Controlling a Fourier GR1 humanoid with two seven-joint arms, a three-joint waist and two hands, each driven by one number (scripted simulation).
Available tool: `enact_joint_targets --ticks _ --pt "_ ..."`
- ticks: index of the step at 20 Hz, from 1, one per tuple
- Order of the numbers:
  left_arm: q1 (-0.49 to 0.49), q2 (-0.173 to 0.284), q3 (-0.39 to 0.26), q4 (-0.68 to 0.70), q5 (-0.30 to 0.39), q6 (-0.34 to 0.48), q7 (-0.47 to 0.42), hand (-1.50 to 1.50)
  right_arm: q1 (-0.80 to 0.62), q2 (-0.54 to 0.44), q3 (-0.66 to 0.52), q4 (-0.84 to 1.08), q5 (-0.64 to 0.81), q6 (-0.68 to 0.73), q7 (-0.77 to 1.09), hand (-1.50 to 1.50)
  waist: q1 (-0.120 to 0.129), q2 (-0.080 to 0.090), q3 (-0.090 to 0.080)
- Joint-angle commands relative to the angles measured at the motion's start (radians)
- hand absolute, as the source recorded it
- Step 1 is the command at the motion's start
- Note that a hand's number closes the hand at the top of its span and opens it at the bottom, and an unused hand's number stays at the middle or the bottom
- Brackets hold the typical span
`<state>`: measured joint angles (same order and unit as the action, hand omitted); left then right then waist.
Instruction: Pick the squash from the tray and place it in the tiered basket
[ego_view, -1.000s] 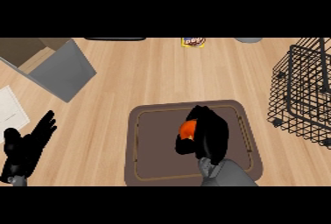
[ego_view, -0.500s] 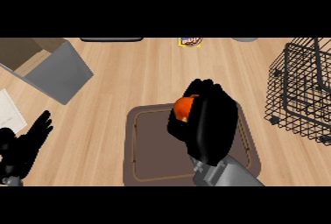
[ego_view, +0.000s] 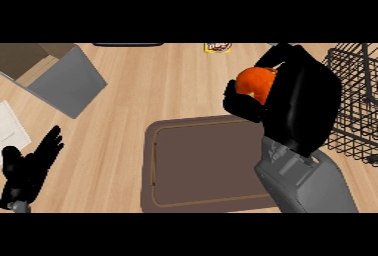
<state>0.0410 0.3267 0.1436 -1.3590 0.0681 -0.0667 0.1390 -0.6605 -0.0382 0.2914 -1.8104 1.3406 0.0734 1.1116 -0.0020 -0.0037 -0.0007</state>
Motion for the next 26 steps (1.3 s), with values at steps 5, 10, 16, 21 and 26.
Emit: enact_joint_targets --ticks 5,10,16,21,26 --pt "-0.012 0.014 0.020 -0.008 0.002 -0.020 0.029 0.00 -0.102 -0.152 -0.293 0.166 -0.101 -0.002 -0.155 1.50 0.008 0.005 0.001" --pt "0.017 -0.027 0.008 -0.018 -0.013 -0.007 -0.005 0.00 -0.090 -0.216 -0.403 0.272 -0.200 -0.135 -0.312 1.50 0.010 0.005 0.001" --pt "0.011 0.031 0.066 0.028 0.020 -0.064 -0.040 0.00 -0.130 -0.279 -0.563 0.414 -0.401 -0.257 -0.507 1.50 0.013 0.006 0.001" --pt "0.031 -0.007 0.018 -0.040 -0.014 -0.047 0.001 0.00 -0.221 -0.384 -0.655 0.678 -0.482 -0.300 -0.660 1.50 0.023 0.009 0.001" --pt "-0.034 -0.027 0.008 0.008 -0.037 -0.013 0.012 0.00 -0.162 -0.524 -0.440 0.735 -0.170 -0.195 -0.646 1.50 0.009 0.013 -0.004"
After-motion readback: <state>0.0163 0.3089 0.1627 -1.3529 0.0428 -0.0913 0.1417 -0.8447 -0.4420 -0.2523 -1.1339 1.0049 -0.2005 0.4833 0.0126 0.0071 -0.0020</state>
